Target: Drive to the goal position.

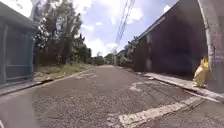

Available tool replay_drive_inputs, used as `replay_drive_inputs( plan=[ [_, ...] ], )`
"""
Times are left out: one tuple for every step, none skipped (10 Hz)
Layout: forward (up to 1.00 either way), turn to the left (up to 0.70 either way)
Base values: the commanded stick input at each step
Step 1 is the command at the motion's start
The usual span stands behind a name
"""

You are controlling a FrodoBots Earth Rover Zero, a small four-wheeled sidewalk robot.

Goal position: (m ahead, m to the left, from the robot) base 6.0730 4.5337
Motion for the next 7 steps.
replay_drive_inputs(
  plan=[
    [0.7,0.0],
    [0.7,0.0],
    [0.7,0.0],
    [0.7,0.0],
    [0.7,0.0],
    [0.7,0.0],
    [0.7,0.0]
  ],
)
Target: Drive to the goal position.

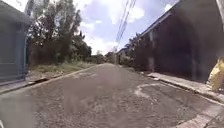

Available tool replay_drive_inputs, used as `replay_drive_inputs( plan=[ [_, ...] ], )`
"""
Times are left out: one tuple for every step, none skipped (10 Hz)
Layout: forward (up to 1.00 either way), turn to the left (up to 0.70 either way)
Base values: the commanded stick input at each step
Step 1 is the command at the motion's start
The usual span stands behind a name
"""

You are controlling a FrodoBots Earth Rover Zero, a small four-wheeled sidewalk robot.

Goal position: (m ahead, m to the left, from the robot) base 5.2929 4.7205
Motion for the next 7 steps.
replay_drive_inputs(
  plan=[
    [0.7,0.0],
    [0.7,0.0],
    [0.7,0.0],
    [0.7,0.0],
    [0.7,0.0],
    [0.7,0.0],
    [0.7,0.0]
  ],
)
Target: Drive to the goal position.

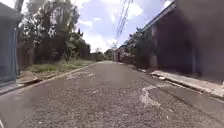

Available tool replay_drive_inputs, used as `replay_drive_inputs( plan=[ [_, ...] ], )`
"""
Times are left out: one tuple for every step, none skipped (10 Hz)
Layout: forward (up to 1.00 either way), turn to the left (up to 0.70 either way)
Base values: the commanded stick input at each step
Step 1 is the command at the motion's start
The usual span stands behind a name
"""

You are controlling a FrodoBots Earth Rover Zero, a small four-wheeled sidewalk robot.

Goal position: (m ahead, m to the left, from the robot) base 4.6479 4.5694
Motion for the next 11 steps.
replay_drive_inputs(
  plan=[
    [0.7,0.0],
    [0.7,0.0],
    [0.7,0.0],
    [0.7,0.0],
    [0.7,0.0],
    [0.7,0.0],
    [0.7,0.0],
    [0.7,0.0],
    [0.7,0.0],
    [0.7,0.0],
    [0.7,0.0]
  ],
)
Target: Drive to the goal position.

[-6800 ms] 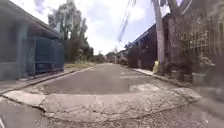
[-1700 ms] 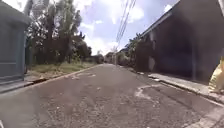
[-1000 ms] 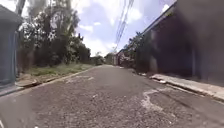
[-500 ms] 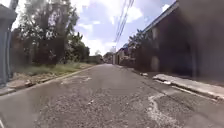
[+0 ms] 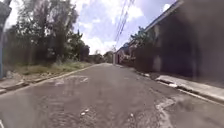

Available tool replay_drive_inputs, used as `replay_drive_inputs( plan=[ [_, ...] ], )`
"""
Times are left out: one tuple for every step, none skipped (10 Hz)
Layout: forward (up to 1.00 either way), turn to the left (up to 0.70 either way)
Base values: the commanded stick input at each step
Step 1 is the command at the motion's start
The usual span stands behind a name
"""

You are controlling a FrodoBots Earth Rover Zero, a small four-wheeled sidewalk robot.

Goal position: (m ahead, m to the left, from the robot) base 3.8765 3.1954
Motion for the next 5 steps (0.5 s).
replay_drive_inputs(
  plan=[
    [0.7,0.0],
    [0.7,0.0],
    [0.7,0.0],
    [0.7,0.0],
    [0.7,0.0]
  ],
)
